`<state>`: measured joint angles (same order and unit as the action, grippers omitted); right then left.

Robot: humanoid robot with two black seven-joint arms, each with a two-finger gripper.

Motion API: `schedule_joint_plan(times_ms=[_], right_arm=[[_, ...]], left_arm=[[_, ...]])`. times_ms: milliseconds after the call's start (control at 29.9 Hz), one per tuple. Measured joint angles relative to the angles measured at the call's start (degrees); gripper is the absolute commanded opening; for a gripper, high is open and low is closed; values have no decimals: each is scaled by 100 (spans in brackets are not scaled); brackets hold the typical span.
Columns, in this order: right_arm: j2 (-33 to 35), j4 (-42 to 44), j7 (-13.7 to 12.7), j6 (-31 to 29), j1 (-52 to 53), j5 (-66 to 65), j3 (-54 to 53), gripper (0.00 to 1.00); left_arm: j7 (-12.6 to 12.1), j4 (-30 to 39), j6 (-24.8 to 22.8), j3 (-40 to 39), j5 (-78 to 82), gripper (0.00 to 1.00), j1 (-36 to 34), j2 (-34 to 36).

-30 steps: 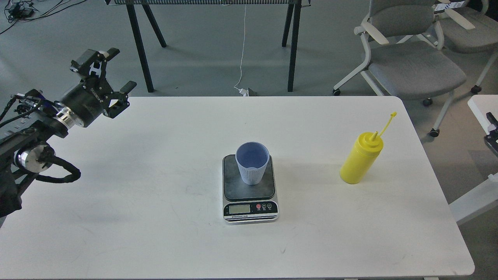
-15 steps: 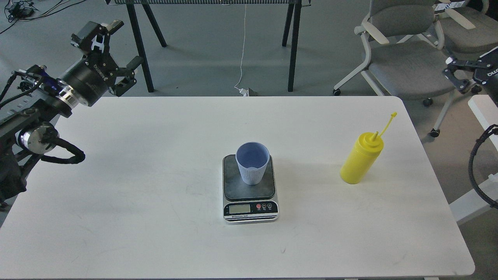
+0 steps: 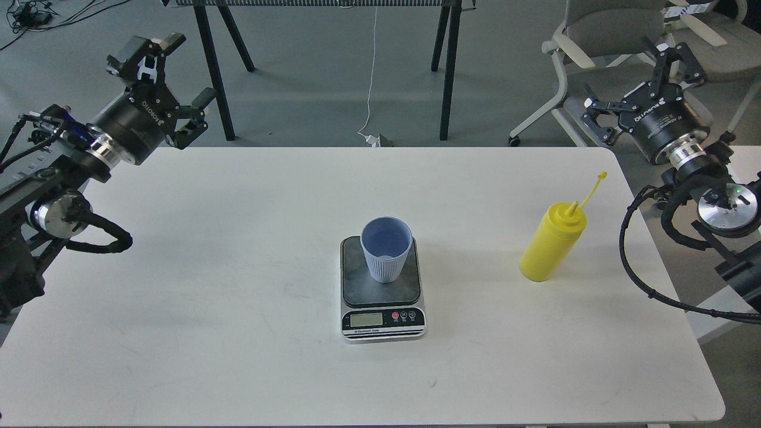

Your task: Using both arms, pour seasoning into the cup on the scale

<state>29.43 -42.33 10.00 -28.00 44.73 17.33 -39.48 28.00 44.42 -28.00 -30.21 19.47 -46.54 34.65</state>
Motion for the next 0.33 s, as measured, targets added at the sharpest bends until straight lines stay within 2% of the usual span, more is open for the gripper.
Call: schedule_joint_plan(times_ms=[334], right_arm=[[76,-17,23,0,-179,4,-61,100]], left_arm=[[0,4,0,-86,-9,99,29,-39]])
